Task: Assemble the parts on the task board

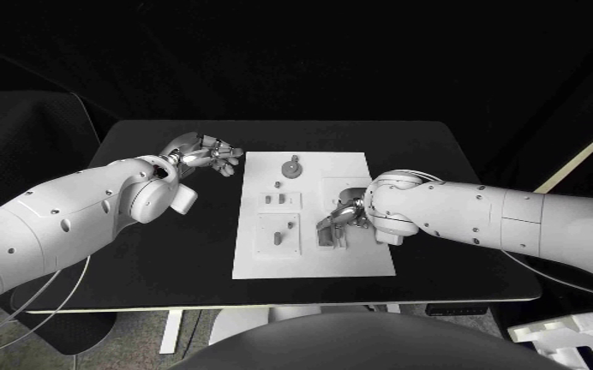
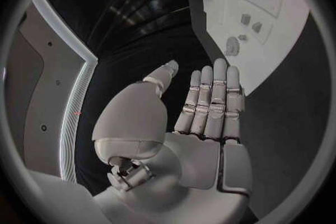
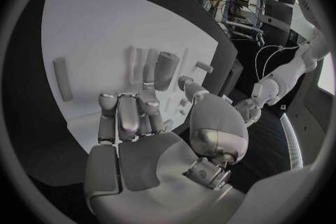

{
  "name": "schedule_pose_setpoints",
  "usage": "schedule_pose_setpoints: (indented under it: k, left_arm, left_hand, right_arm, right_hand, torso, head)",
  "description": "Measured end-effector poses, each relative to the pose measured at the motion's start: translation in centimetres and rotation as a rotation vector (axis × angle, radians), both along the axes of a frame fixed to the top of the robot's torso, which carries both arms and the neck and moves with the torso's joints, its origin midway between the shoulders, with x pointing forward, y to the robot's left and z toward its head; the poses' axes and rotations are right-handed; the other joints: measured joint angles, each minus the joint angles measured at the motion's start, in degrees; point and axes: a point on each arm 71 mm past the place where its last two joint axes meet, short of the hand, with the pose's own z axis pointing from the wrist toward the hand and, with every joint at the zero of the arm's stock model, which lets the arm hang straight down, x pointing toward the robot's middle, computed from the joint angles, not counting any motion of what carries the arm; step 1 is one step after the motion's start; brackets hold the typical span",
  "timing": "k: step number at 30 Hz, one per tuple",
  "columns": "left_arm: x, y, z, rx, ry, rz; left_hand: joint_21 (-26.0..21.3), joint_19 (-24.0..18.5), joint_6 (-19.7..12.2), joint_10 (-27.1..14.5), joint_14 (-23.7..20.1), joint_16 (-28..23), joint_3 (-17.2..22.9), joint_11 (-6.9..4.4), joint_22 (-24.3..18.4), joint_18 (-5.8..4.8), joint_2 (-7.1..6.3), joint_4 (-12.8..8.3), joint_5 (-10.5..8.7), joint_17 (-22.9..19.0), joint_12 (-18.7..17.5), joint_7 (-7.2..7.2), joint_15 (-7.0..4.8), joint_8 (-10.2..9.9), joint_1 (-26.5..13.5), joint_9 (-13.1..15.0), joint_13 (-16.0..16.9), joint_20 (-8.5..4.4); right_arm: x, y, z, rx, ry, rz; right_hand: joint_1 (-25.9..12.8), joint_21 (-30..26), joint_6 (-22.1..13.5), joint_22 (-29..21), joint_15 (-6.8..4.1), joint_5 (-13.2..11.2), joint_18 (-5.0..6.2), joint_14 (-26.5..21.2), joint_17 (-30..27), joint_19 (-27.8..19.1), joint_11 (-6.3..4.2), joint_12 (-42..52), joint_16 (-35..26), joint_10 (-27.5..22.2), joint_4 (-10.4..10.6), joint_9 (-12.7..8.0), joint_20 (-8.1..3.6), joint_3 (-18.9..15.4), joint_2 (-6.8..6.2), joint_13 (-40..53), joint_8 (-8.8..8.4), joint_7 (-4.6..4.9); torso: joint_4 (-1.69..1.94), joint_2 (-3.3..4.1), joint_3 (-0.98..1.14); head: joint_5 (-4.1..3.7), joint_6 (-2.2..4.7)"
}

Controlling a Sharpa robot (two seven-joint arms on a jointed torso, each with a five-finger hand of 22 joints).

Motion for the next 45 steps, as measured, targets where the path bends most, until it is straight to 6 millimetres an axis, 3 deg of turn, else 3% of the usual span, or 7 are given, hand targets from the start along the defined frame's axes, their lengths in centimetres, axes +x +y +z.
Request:
schedule_pose_setpoints:
  k: [5,13,23,45]
  left_arm:
    - [0.0,0.0,0.0,0.0,0.0,0.0]
    - [0.0,0.1,0.0,0.001,0.001,0.001]
    - [0.0,0.1,0.0,0.001,0.001,0.001]
    - [0.0,0.1,0.0,0.002,0.001,0.001]
  left_hand:
    - [0.0,0.0,0.0,0.0,0.0,-0.01,0.0,0.0,0.0,0.0,0.0,0.0,0.0,0.0,0.0,0.0,0.0,0.0,0.0,0.0,0.0,0.0]
    - [0.0,0.0,0.0,0.0,0.0,-0.01,0.0,0.0,0.0,-0.01,0.0,0.0,0.0,0.0,0.0,0.0,0.0,0.0,0.0,0.0,0.0,0.0]
    - [0.0,0.0,0.0,0.0,0.0,-0.01,0.0,0.0,0.0,0.0,0.0,0.0,0.0,0.0,0.0,0.0,0.0,0.0,0.0,0.0,0.0,0.0]
    - [0.0,0.0,0.0,0.0,0.0,-0.01,0.0,0.0,0.0,0.0,0.0,0.0,0.0,0.0,0.0,0.0,0.0,0.0,0.0,0.0,0.0,0.0]
  right_arm:
    - [-0.6,-0.2,0.4,0.016,0.001,0.013]
    - [-0.9,-0.6,0.5,0.025,0.007,0.027]
    - [-1.2,-0.2,0.5,0.035,0.024,0.058]
    - [-0.7,-0.1,0.4,0.007,0.001,0.076]
  right_hand:
    - [1.15,0.0,0.0,0.14,0.02,0.0,0.24,-0.05,0.01,0.0,0.0,0.0,0.0,0.0,-1.62,0.1,0.0,0.15,0.15,0.08,0.0,-0.01]
    - [5.16,0.0,-0.01,0.57,-0.33,0.0,0.25,0.1,0.13,0.0,0.0,0.0,0.0,0.0,-6.12,0.47,0.0,1.18,0.38,0.34,0.33,-0.04]
    - [8.47,0.0,0.02,0.79,-0.31,0.04,0.23,0.11,0.18,0.0,-0.21,0.0,0.0,0.21,-7.39,0.71,0.0,1.81,0.38,0.46,0.56,-0.04]
    - [10.28,0.0,0.14,0.92,-0.16,0.04,0.14,0.25,0.17,0.0,-0.21,0.0,0.0,0.21,-7.66,0.92,0.0,2.09,1.13,0.56,0.78,-0.13]
  torso:
    - [-0.03,-0.01,0.0]
    - [-0.03,-0.01,0.03]
    - [-0.01,0.02,0.03]
    - [0.03,-0.01,-0.05]
  head:
    - [-0.01,0.0]
    - [-0.04,0.0]
    - [-0.13,0.0]
    - [-0.09,0.0]
